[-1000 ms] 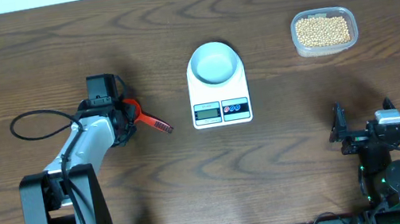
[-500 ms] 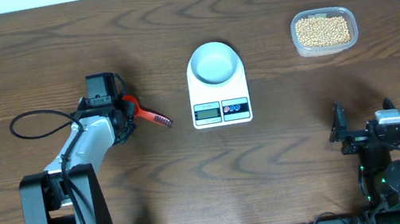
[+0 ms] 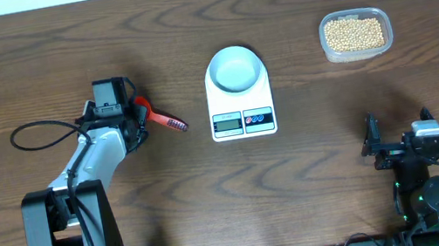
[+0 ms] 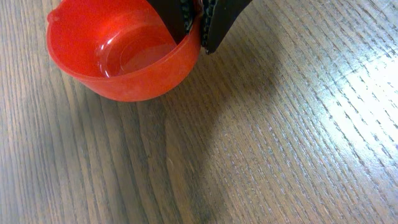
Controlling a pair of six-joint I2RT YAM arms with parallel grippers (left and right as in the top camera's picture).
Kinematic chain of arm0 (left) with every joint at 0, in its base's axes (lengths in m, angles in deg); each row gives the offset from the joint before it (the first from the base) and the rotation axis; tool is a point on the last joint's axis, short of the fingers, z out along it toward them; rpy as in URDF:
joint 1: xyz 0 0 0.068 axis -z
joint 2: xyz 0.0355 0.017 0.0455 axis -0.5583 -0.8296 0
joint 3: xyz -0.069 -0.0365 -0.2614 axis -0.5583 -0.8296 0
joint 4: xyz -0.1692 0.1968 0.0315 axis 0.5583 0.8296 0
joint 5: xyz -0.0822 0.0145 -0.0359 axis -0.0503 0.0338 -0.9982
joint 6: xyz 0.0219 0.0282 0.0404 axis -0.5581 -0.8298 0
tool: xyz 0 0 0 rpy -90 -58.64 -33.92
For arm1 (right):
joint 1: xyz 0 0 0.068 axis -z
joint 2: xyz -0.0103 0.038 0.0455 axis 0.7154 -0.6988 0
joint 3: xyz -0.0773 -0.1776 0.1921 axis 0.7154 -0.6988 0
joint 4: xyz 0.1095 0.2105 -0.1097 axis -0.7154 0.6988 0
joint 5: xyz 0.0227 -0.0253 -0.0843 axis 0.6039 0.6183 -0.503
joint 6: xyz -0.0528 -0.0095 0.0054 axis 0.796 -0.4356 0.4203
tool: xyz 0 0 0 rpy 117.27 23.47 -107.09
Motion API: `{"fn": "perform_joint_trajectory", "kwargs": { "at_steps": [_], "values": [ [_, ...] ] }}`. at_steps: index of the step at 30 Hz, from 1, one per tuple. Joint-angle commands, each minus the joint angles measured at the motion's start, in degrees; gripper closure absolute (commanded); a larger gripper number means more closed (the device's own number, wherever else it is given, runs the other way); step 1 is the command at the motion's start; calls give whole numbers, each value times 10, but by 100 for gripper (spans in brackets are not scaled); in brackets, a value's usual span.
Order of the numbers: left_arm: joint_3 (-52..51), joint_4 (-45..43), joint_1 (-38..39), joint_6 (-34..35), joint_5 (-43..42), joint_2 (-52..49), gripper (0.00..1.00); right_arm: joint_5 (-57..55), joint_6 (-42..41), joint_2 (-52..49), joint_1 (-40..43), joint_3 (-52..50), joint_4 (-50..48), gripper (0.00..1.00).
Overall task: Scoop item into bowl and weigh 50g on scale
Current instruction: 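Lift the red scoop with the left gripper and hold it up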
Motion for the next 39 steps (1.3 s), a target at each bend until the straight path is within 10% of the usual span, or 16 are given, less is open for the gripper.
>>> {"fn": "perform_joint_trajectory", "kwargs": {
  "at_steps": [1,21,39],
  "values": [
    [-5,-2,2,1,9,-8,93,2,0,3,-5,-1,2,1],
    [2,173,2,81,-11,318,93,1,0,3,-5,-1,2,1],
    [2,192,2,203,-84,326,93,1,0,3,-5,-1,2,1]
  ]
}}
